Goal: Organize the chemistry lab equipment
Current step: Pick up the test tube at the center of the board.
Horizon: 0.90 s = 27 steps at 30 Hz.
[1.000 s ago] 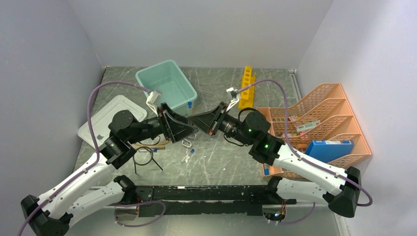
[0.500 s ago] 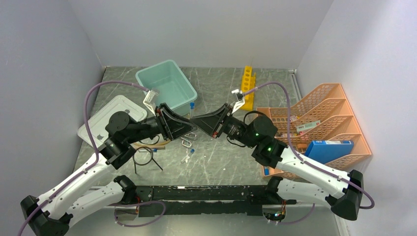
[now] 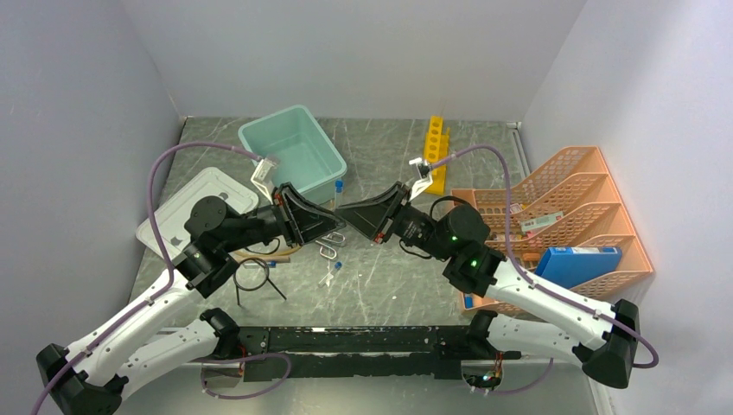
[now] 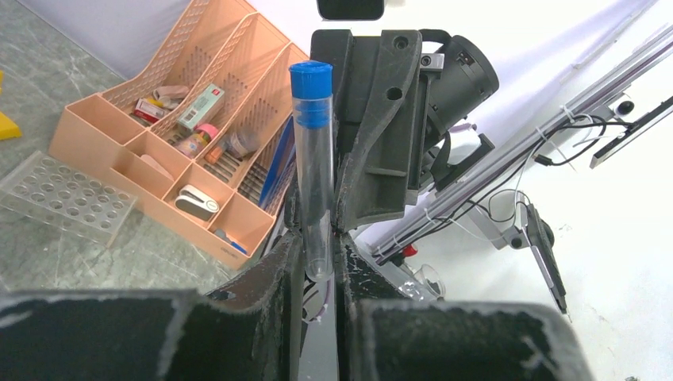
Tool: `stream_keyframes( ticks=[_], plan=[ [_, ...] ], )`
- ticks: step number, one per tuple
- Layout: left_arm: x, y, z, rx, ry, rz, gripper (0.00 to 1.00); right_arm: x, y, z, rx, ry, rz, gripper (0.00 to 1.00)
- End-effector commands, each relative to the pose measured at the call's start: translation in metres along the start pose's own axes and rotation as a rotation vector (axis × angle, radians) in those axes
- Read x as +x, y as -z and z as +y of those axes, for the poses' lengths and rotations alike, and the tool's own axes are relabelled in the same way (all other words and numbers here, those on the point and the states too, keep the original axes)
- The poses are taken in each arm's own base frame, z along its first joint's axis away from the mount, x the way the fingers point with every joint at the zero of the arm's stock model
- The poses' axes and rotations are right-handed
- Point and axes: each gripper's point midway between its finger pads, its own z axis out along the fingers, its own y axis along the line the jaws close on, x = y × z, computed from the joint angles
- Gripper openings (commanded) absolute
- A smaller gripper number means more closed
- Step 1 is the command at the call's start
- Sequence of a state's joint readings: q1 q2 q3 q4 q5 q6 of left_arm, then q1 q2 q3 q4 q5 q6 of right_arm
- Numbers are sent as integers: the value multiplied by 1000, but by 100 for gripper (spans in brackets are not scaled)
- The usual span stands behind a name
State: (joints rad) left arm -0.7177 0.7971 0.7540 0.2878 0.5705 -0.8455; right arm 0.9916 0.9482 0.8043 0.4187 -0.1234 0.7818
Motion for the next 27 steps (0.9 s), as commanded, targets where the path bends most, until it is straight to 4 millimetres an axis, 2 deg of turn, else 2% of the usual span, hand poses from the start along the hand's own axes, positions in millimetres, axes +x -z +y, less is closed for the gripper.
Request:
stream_keyframes(
  ticks=[1,3,7,11,17,23,27],
  plan=[
    [-2,2,-10,49,-28,-4,5,-4,4,4,-21,2,-20,0],
    [-3,3,-12,50,-36,-8,5,-3,5,2,-11,1,-14,3],
    [-1,4,-5,18,-59,3,5,-4,9,1,7,6,-8,36],
    [9,9,11,-69,-115,65,5,-5,12,0,39,27,21,56],
    [28,22,23,-124,-206,194,5,-1,18,-3,101,63,122,66],
    [44,36,19,-100,-287,324,5,2,29,-9,154,94,218,73],
    [53,43,16,-69,-325,391,5,9,32,-1,113,91,309,74]
  ],
)
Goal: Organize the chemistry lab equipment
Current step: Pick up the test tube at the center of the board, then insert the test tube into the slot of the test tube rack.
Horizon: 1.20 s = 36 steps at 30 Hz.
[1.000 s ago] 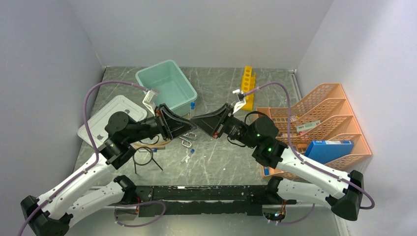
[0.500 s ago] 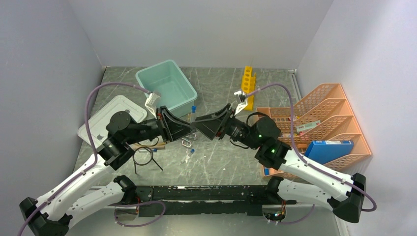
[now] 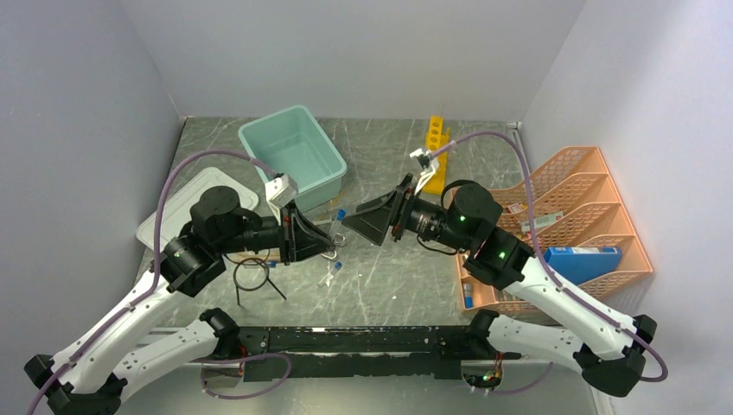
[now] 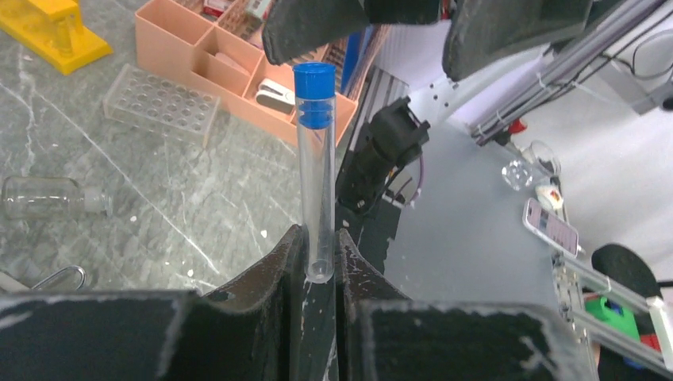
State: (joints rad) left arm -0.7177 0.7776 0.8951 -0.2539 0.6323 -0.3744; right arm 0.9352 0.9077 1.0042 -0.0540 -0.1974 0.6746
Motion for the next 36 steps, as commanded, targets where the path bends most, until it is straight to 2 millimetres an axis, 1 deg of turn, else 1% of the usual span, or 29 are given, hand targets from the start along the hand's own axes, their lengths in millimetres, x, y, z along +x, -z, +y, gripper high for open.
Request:
stream_keyframes(
  ticks=[1,5,9,13,19,23,27,32,34,35,36],
  plan=[
    [15,11,-13,68,-93,102,5,16,8,8,-42,23,139,74],
    [29,10,-13,104,-92,168,5,25,7,17,-92,4,214,74],
    [36,10,-14,131,-91,199,5,41,2,18,-121,-28,299,72],
    [40,9,-13,137,-92,215,5,54,-3,15,-127,-49,363,66],
    [42,10,-11,134,-95,225,5,62,-3,9,-116,-55,392,55],
    [43,10,-12,137,-91,226,5,64,-3,8,-111,-60,396,46],
    [43,10,-12,137,-90,225,5,67,-2,7,-115,-66,401,33],
    [44,9,-11,135,-88,230,5,68,0,3,-95,-56,401,23],
    [44,9,-11,133,-86,228,5,68,0,0,-83,-52,395,13],
    [44,9,-10,132,-83,226,5,69,1,-1,-78,-51,396,5],
    [43,8,-10,129,-81,224,5,69,1,-2,-70,-49,395,0]
  ],
)
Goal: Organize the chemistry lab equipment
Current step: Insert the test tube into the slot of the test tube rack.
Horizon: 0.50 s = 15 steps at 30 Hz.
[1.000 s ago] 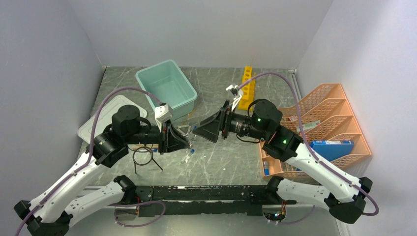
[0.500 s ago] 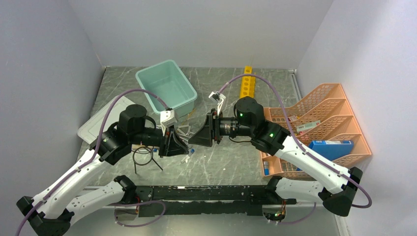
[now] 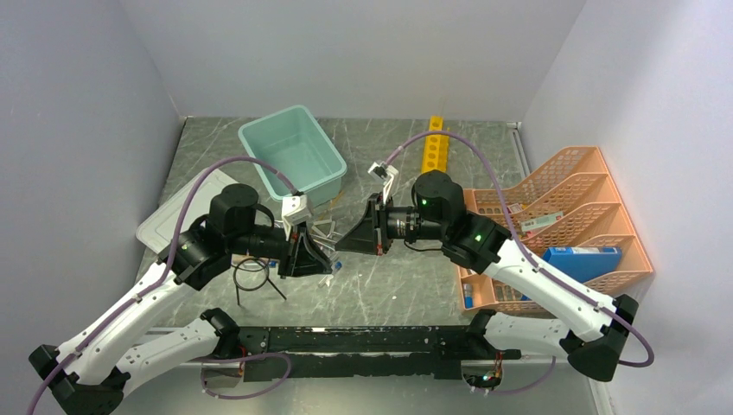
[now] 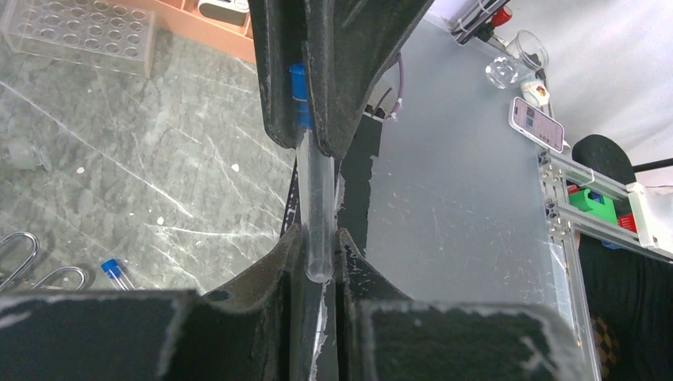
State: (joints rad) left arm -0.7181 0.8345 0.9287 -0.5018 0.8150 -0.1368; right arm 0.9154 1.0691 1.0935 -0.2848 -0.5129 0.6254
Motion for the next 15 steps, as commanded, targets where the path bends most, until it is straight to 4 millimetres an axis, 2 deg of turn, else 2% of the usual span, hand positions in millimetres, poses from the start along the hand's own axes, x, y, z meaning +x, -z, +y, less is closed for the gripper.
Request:
stream_keyframes(
  ticks=[1,3,5,6,8,10,12,14,15],
  plan=[
    [-10,1,-1,-4,-24,-20,5,0,6,2,3,14,-11,0],
    [-11,1,0,-11,-21,-22,7,0,7,-2,22,21,-18,0],
    [-12,1,2,-25,-16,-26,26,0,8,-6,43,27,-27,0],
    [-13,1,3,-34,-13,-31,44,0,8,-8,54,30,-29,0],
    [-15,2,7,-64,-8,-43,64,-1,10,-12,79,41,-37,0],
    [-18,4,15,-117,-9,-59,73,-3,13,-20,129,57,-46,0],
    [-20,7,27,-196,0,-78,82,-2,17,-34,206,71,-44,0],
    [-21,12,42,-292,14,-96,95,2,20,-58,324,66,-35,0],
    [-21,15,49,-340,21,-103,97,5,25,-73,405,60,-24,0]
  ],
)
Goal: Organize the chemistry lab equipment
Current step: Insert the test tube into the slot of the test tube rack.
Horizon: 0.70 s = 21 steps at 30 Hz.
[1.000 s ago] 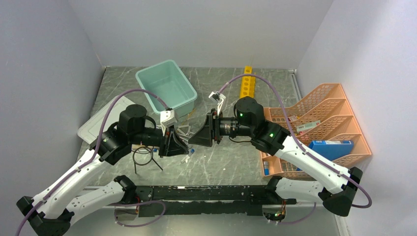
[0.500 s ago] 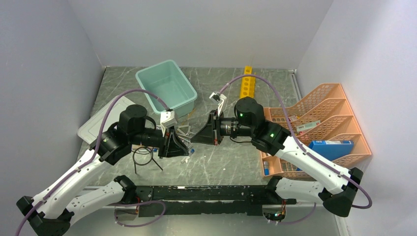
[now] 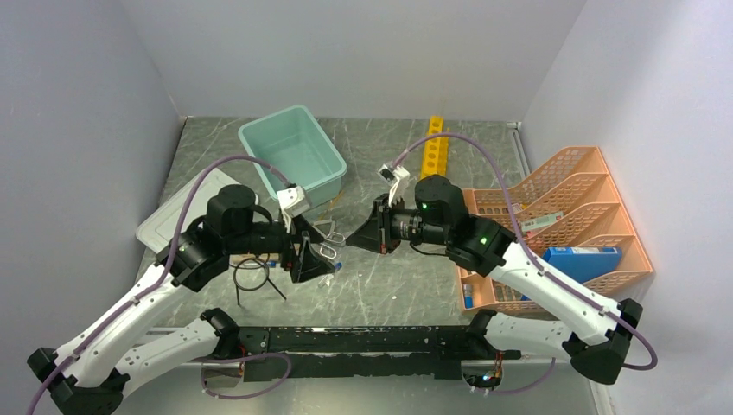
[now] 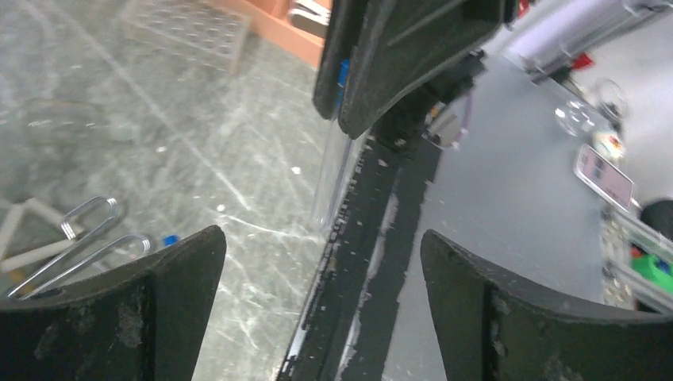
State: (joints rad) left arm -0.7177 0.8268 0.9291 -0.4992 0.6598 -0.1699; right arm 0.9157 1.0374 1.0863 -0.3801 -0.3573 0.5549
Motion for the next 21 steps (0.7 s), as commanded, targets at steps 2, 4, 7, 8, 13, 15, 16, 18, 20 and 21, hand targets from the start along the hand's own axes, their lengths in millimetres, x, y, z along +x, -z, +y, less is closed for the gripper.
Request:
stream_keyframes(
  ticks=[2,4,7,8,13,15,16,18,20,21],
  plan=[
    [-17,13,41,-278,6,-85,97,10,12,-73,391,17,20,0],
    [-17,19,50,-344,10,-101,97,12,18,-102,542,10,4,0],
    [-18,27,60,-419,12,-129,97,17,27,-141,745,4,-15,0],
    [-18,29,63,-439,11,-139,97,15,31,-154,815,7,-33,0],
    [-14,39,74,-519,9,-157,95,10,43,-197,1002,-23,-91,0],
    [-11,43,78,-550,11,-157,95,9,48,-212,1054,-33,-117,0],
    [-9,45,80,-564,13,-158,95,9,51,-219,1080,-41,-126,0],
    [-6,48,84,-589,16,-162,95,7,54,-232,1120,-59,-148,0],
    [-3,50,86,-605,19,-168,95,6,56,-244,1158,-72,-161,0],
    [-1,51,88,-611,21,-170,95,4,59,-249,1188,-79,-175,0]
  ],
)
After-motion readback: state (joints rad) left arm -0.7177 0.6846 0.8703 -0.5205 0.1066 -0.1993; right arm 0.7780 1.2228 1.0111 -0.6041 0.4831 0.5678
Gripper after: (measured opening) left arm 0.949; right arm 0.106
